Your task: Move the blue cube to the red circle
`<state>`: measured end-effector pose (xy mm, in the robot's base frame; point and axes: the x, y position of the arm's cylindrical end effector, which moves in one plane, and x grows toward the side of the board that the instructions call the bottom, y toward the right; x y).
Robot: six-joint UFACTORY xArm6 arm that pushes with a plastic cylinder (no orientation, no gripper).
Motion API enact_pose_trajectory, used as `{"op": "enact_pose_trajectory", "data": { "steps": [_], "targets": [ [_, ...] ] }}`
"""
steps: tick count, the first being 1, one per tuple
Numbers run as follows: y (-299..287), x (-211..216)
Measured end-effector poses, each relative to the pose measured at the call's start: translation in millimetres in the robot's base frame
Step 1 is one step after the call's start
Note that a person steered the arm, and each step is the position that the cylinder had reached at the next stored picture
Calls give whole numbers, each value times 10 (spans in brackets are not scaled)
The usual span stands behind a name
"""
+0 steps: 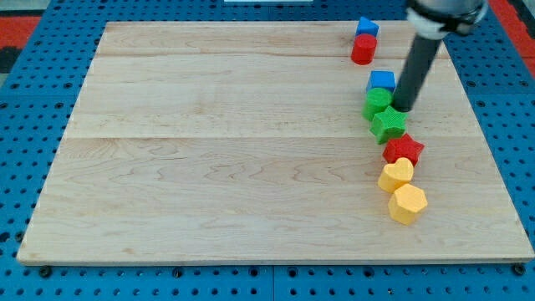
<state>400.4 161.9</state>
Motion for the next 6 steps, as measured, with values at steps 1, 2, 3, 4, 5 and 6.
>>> {"op": "enact_pose_trajectory", "data": {
  "steps": [1,2,3,4,5,6],
  "targets": [
    [-462,-128],
    [-243,-151],
    [68,-146],
    [-7,-546],
    [360,-271],
    [975,252]
  ]
}}
